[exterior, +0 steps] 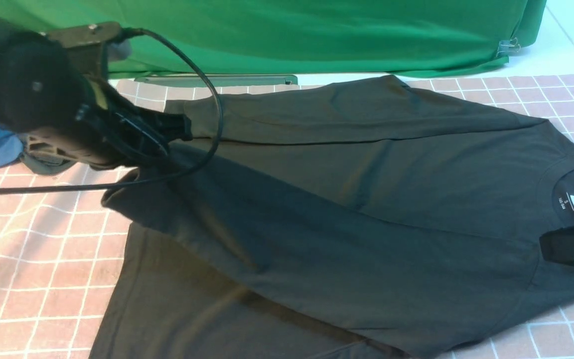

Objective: Fold a long-sleeved shirt over a pink coffee tablecloth.
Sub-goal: 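Fold the left side of the black T-shirt inward over its body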

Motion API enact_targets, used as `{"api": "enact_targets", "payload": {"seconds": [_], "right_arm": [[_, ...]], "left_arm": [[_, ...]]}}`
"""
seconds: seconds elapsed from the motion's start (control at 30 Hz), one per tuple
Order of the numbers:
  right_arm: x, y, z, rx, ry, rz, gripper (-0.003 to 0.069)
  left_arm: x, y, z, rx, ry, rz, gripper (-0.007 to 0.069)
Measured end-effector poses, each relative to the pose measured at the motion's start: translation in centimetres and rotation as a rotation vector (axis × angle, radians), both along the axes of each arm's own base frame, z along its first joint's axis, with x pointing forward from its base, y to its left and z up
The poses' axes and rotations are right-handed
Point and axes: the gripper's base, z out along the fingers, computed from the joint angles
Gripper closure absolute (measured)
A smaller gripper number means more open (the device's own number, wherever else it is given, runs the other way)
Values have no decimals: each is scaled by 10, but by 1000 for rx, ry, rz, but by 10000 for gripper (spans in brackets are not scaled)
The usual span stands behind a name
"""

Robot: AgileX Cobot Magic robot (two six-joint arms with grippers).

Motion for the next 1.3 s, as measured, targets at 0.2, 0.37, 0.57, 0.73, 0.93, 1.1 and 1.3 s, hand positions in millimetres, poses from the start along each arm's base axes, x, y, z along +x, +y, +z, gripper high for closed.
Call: {"api": "enact_targets", "payload": {"seconds": [0.2, 0.37, 0.57, 0.73, 0.93, 1.1, 1.3], "right_arm": [[0, 0, 0, 4, 2, -4, 588], [0, 0, 0, 4, 2, -5, 588], [0, 0, 0, 5, 3, -5, 588], [0, 0, 0, 5, 3, -5, 588], [0, 0, 0, 5, 3, -4, 588], [-1, 0, -1, 4, 17, 2, 585], [-5, 1, -3, 4, 57, 18, 452]], "left_arm": [[25, -2, -16, 103, 0, -33, 592], [40, -5, -30, 131, 10, -47, 592], [49, -7, -45, 140, 39, -39, 592], [56, -2, -58, 147, 69, -17, 592], [65, 19, -74, 124, 111, 64, 592], [67, 21, -75, 88, 101, 73, 592], [72, 17, -72, 48, 42, 44, 496]]}}
